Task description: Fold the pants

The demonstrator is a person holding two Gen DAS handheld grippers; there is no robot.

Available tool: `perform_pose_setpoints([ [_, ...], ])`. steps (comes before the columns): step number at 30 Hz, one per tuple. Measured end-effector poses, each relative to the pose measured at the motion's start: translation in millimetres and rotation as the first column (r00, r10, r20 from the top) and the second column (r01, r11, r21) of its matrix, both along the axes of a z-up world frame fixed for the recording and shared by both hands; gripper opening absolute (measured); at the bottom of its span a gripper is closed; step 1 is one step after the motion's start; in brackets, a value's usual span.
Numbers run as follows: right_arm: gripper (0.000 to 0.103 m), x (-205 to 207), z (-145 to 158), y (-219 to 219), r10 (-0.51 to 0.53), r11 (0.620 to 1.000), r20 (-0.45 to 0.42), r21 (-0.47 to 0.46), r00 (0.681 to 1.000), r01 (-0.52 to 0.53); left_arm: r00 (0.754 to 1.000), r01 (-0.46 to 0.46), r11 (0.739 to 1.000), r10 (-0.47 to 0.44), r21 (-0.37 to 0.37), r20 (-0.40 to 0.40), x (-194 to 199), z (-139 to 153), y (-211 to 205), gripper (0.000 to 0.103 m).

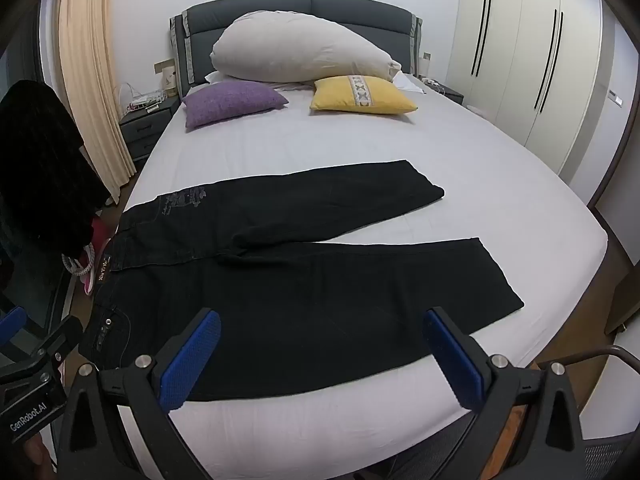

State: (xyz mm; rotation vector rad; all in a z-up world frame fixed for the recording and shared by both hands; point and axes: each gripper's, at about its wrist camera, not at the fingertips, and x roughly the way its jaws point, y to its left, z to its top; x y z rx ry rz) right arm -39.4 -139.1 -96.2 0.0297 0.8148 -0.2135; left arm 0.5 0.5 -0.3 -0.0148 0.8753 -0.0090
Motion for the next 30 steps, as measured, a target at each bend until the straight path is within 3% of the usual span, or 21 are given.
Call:
perform_pose_setpoints([
  [30,0.103,-0.3,-2.0,-0.2,-0.004,1.0,-0.013,0.003,1.0,0.004,1.0,0.005,1.0,-0.005,0.017,0.007,0.8,-2.5,2.0,0.103],
])
